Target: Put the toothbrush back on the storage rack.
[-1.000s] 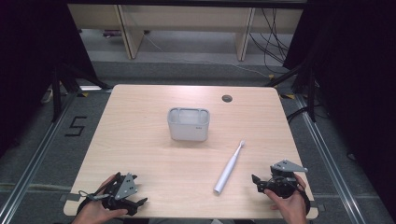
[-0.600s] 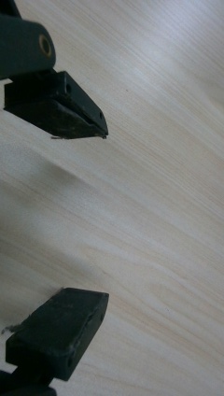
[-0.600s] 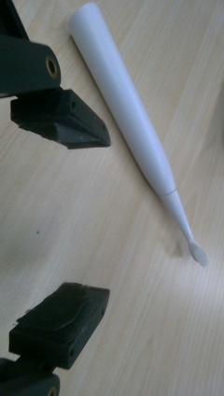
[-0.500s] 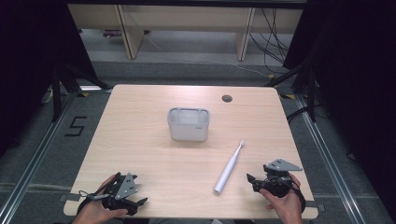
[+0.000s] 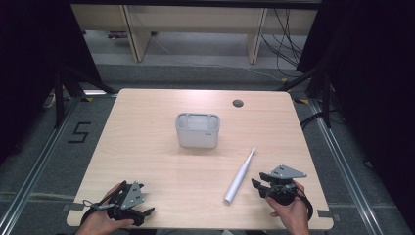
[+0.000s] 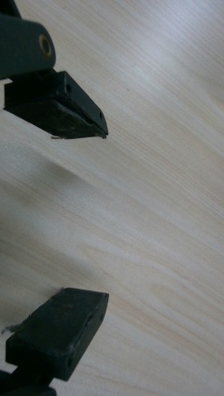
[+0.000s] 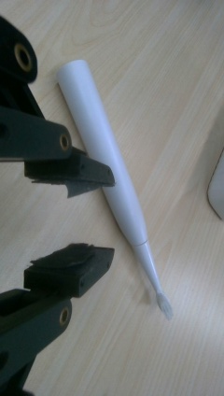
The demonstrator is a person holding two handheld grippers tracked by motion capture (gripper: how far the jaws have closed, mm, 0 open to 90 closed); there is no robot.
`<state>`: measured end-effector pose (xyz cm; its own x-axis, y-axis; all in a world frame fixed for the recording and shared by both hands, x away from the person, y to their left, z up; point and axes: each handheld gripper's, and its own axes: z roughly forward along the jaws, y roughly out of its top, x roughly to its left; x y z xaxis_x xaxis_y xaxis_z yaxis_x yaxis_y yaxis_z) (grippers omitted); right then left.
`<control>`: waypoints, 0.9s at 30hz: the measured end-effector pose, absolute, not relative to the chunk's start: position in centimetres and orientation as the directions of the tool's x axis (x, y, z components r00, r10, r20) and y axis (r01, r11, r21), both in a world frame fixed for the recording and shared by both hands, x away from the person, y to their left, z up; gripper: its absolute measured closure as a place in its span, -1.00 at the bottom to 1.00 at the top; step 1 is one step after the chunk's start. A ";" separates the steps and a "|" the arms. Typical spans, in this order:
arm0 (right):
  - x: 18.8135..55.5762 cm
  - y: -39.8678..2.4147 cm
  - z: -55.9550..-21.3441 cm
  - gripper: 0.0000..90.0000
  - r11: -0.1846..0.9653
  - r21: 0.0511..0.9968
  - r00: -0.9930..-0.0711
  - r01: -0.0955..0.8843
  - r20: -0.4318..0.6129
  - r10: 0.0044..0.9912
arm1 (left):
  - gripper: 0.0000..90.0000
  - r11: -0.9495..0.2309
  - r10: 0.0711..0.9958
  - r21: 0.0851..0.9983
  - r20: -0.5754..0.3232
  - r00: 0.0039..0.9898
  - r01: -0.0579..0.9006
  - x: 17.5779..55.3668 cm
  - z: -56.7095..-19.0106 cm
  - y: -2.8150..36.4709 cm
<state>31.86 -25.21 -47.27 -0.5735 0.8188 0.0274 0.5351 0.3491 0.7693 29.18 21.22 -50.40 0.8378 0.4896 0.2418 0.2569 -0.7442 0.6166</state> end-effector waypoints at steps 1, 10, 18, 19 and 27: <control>31.9 -25.2 -47.3 0.34 0.349 0.769 -0.573 0.535 0.027 0.819 | -0.64 -0.744 0.490 0.617 0.242 0.838 0.257 29.2 -50.4 21.2; 32.0 -23.5 -47.1 0.83 0.367 0.780 -0.635 0.506 0.049 0.771 | -0.64 -0.743 0.492 0.616 0.241 0.837 0.260 29.2 -50.5 21.2; 32.7 -21.4 -47.5 1.00 0.423 0.775 -0.693 0.470 0.027 0.720 | -0.64 -0.744 0.488 0.617 0.239 0.839 0.257 29.2 -50.4 21.2; 32.8 -21.0 -47.6 1.00 0.425 0.774 -0.695 0.470 0.027 0.718 | -0.64 -0.744 0.489 0.616 0.241 0.838 0.257 29.2 -50.4 21.2; 33.2 -19.0 -48.0 1.00 0.457 0.749 -0.723 0.480 0.043 0.689 | -0.64 -0.744 0.490 0.616 0.241 0.838 0.258 29.2 -50.4 21.2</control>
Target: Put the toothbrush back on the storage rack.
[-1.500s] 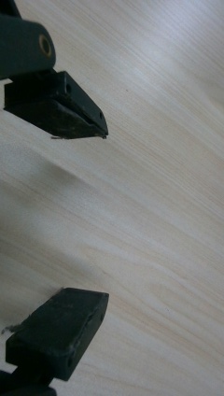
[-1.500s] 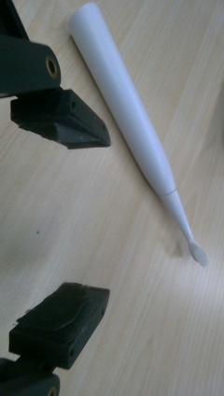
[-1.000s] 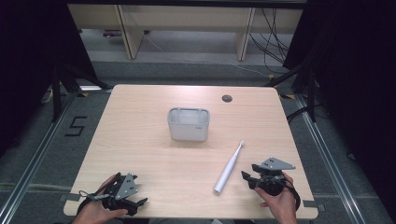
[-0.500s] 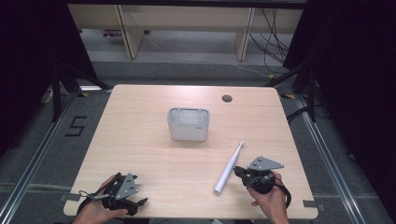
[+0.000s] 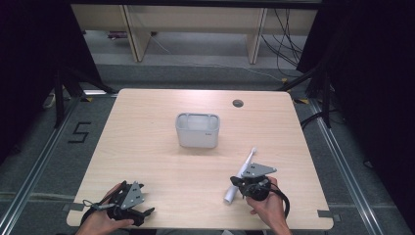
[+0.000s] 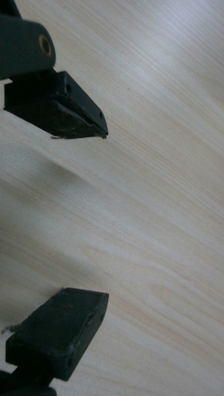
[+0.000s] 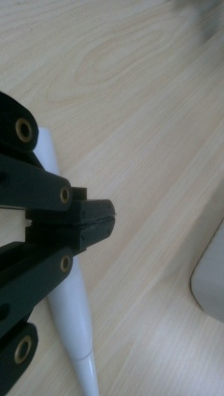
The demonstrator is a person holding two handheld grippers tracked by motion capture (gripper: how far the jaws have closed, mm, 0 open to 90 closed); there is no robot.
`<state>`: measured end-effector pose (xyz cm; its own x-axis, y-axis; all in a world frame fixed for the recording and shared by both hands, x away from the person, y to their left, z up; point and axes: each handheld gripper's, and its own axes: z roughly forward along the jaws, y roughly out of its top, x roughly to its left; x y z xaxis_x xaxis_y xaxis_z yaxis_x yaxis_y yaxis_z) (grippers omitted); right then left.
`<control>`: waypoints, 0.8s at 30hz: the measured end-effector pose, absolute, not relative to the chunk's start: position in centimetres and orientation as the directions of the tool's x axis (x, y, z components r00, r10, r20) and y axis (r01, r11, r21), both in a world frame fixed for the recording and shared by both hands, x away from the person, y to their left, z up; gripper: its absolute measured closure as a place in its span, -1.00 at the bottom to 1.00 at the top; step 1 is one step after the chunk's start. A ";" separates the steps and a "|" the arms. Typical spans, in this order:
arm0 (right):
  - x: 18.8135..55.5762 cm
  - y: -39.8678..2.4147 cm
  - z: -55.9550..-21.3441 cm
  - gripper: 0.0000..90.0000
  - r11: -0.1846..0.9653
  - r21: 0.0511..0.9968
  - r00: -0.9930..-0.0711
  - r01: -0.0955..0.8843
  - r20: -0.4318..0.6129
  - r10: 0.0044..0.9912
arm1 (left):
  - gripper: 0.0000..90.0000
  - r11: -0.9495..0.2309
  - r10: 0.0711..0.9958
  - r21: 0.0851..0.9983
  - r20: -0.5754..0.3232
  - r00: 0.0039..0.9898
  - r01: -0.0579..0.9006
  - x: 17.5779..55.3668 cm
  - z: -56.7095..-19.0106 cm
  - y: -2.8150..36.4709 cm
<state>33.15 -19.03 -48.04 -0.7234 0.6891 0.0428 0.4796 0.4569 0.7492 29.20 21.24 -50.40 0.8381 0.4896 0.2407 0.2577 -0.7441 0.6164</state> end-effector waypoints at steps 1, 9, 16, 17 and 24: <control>33.3 -18.9 -48.1 1.00 0.475 0.752 -0.740 0.456 0.024 0.673 | -0.64 -0.743 0.488 0.618 0.240 0.839 0.256 29.2 -50.4 21.2; 33.3 -17.8 -48.6 1.00 0.510 0.732 -0.765 0.452 0.025 0.643 | -0.64 -0.744 0.489 0.616 0.240 0.839 0.258 29.2 -50.4 21.3; 32.9 -17.5 -48.9 1.00 0.518 0.717 -0.774 0.467 0.048 0.631 | -0.64 -0.745 0.487 0.617 0.241 0.840 0.254 29.2 -50.3 21.3; 32.8 -17.5 -48.9 1.00 0.522 0.714 -0.778 0.467 0.051 0.626 | -0.64 -0.745 0.488 0.617 0.243 0.838 0.254 29.2 -50.3 21.3; 32.6 -17.6 -49.3 1.00 0.531 0.710 -0.790 0.462 0.058 0.611 | -0.64 -0.747 0.486 0.614 0.243 0.839 0.255 29.2 -50.3 21.3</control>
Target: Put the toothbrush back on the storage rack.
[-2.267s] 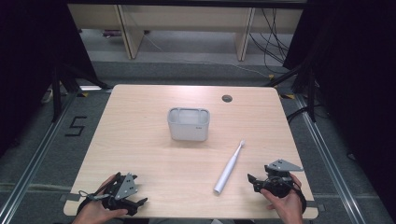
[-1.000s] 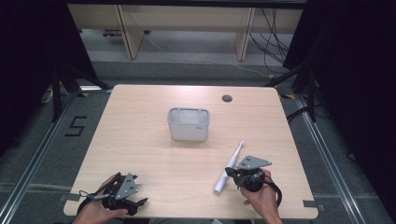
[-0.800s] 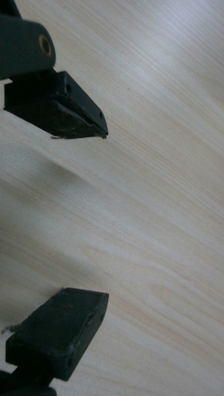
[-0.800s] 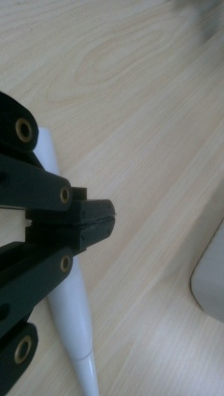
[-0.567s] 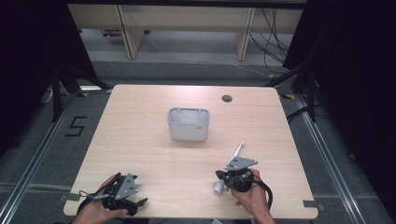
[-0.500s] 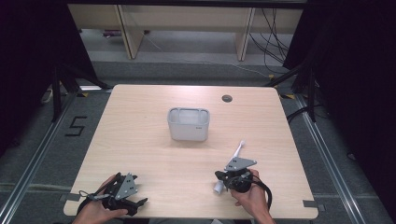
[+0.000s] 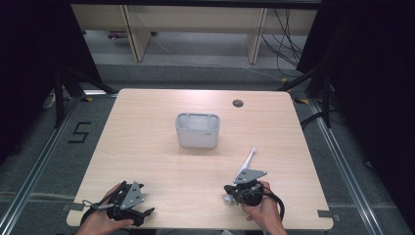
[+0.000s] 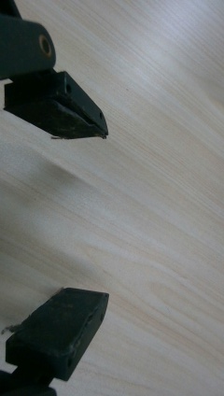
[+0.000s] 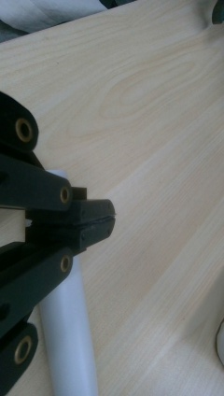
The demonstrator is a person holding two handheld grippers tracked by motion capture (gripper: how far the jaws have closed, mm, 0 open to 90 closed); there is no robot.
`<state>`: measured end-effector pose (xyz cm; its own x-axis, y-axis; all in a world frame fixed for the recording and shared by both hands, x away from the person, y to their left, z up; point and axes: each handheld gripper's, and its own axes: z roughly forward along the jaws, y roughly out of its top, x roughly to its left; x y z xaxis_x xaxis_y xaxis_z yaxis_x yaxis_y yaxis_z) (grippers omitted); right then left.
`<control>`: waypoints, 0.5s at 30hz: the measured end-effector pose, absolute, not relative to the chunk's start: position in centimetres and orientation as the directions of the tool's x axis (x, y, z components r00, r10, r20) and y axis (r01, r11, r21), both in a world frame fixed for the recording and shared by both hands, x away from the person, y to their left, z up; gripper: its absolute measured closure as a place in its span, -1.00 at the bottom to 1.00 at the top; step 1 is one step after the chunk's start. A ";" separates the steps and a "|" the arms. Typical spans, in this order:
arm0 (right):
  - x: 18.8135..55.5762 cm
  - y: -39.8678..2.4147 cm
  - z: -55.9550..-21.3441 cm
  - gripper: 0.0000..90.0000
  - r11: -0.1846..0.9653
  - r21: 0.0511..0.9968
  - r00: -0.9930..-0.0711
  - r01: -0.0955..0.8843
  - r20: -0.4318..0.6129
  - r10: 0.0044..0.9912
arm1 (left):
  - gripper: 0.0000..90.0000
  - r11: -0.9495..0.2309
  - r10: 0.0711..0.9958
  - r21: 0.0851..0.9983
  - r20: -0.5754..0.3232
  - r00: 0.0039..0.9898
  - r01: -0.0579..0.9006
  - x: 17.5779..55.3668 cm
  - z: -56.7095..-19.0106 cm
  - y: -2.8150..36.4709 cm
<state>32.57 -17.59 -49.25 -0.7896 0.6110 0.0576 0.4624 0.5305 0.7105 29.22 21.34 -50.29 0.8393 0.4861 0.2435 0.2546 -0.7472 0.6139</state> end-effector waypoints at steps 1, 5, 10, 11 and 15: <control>32.5 -17.8 -49.2 1.00 0.535 0.697 -0.786 0.478 0.067 0.615 | -0.64 -0.745 0.488 0.616 0.242 0.839 0.256 29.2 -50.3 21.3; 32.4 -18.2 -49.3 1.00 0.542 0.694 -0.790 0.474 0.064 0.609 | -0.64 -0.745 0.488 0.617 0.241 0.839 0.256 29.2 -50.3 21.3; 32.2 -18.6 -49.4 1.00 0.533 0.696 -0.784 0.482 0.071 0.616 | -0.64 -0.735 0.497 0.626 0.239 0.834 0.259 29.2 -50.3 21.3; 32.0 -18.7 -49.3 1.00 0.537 0.681 -0.779 0.498 0.079 0.621 | -0.64 -0.746 0.488 0.615 0.244 0.838 0.256 29.2 -50.2 21.4; 31.7 -19.1 -49.3 1.00 0.525 0.683 -0.773 0.508 0.092 0.628 | -0.64 -0.745 0.488 0.616 0.242 0.838 0.256 29.2 -50.2 21.4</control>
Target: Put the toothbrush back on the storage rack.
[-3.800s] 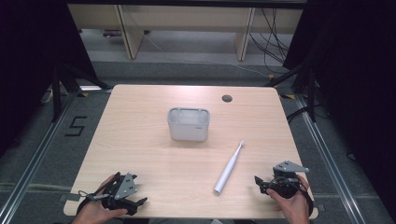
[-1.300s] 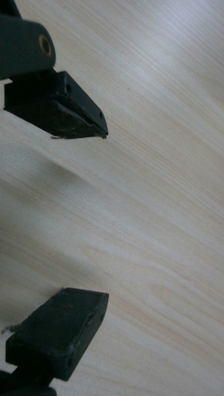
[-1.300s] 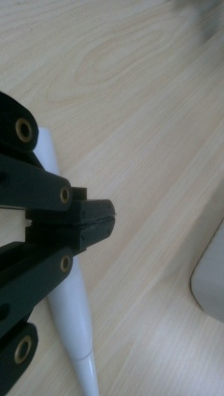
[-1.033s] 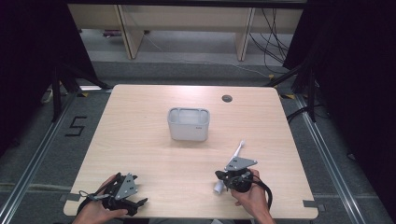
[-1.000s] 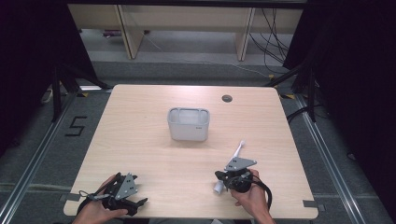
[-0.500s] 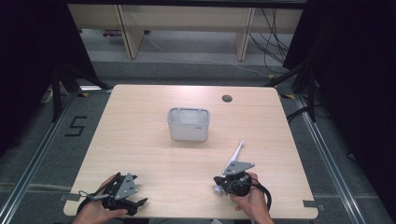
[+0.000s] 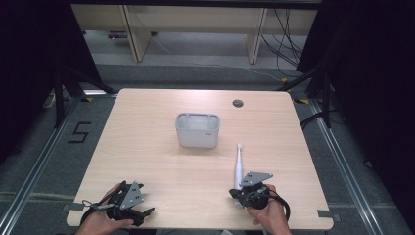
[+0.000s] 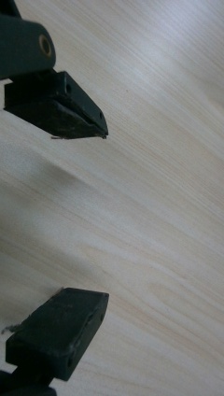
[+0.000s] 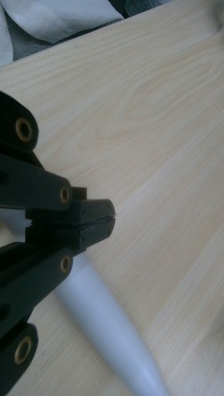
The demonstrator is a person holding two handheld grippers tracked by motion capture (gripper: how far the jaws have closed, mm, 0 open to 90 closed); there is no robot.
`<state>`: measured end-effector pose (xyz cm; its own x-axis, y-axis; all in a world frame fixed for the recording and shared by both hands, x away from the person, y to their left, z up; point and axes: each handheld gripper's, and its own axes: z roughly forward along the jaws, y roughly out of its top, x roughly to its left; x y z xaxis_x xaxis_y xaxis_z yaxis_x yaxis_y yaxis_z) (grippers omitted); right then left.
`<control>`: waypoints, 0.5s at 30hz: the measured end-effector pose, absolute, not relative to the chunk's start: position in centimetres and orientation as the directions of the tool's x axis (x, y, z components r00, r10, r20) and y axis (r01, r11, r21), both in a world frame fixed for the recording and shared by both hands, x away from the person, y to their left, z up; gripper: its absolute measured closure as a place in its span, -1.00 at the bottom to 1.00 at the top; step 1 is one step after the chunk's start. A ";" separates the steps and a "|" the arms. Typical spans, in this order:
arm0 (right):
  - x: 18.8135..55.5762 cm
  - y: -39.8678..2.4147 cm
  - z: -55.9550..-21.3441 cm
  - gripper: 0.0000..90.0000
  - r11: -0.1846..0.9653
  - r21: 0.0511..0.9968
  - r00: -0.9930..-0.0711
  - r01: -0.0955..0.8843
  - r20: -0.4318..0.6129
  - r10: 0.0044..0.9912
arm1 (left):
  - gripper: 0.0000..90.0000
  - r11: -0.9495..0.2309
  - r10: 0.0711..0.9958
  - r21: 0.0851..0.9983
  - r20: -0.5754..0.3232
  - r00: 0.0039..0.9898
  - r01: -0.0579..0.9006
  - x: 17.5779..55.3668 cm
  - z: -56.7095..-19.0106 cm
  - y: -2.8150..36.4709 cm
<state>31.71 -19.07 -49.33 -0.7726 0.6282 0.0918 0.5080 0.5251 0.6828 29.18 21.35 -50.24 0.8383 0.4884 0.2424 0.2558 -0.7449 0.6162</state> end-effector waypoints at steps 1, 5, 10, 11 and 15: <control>31.7 -19.1 -49.3 1.00 0.525 0.683 -0.773 0.508 0.092 0.628 | -0.64 -0.745 0.488 0.616 0.242 0.838 0.256 29.2 -50.2 21.4; 31.7 -19.6 -49.3 1.00 0.534 0.673 -0.774 0.512 0.092 0.626 | -0.64 -0.758 0.474 0.596 0.225 0.851 0.264 29.2 -50.0 21.4; 31.6 -20.2 -49.3 1.00 0.531 0.679 -0.772 0.507 0.083 0.630 | -0.64 -0.744 0.488 0.617 0.242 0.839 0.255 29.1 -50.2 21.3; 31.5 -20.3 -49.2 1.00 0.531 0.671 -0.770 0.517 0.093 0.632 | -0.64 -0.746 0.488 0.616 0.243 0.839 0.255 29.2 -50.2 21.4; 31.4 -20.7 -49.1 1.00 0.522 0.673 -0.760 0.524 0.094 0.643 | -0.64 -0.744 0.488 0.618 0.241 0.839 0.256 29.1 -50.2 21.3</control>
<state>31.39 -20.75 -49.14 -0.7604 0.6426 0.0939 0.5240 0.5217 0.6733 29.14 21.34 -50.24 0.8386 0.4884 0.2411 0.2556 -0.7438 0.6176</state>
